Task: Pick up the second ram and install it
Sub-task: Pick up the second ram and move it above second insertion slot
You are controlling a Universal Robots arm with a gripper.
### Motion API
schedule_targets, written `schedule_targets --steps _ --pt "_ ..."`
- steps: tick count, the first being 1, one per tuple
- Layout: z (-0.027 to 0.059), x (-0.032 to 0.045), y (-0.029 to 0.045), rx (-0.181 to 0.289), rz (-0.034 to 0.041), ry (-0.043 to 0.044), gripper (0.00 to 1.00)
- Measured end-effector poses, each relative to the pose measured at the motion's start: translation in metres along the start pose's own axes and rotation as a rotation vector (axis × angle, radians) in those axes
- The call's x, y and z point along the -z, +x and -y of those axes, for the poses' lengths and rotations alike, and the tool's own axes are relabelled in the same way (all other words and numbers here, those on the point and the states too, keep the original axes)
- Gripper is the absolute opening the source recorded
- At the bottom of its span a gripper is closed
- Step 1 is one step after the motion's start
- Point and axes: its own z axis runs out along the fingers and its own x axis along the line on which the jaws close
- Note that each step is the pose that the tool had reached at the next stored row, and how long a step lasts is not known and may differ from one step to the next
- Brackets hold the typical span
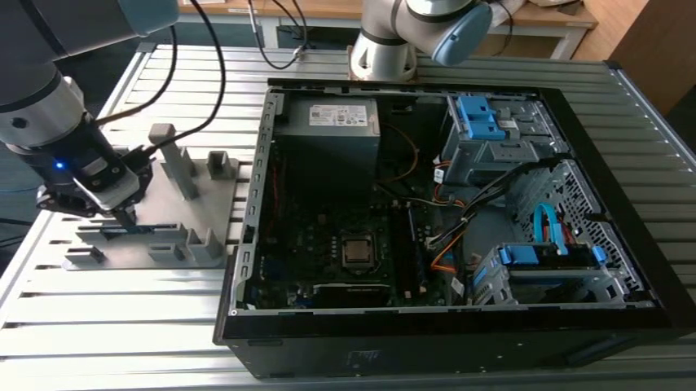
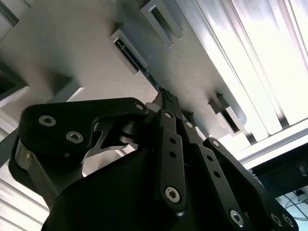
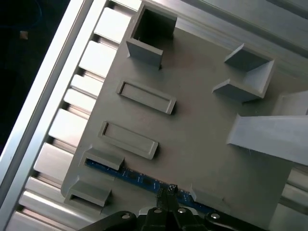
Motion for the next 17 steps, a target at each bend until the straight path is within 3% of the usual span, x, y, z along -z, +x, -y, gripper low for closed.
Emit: schedule_targets --steps 17 --pt "0.0 0.0 0.0 0.165 0.0005 -0.0045 0.1"
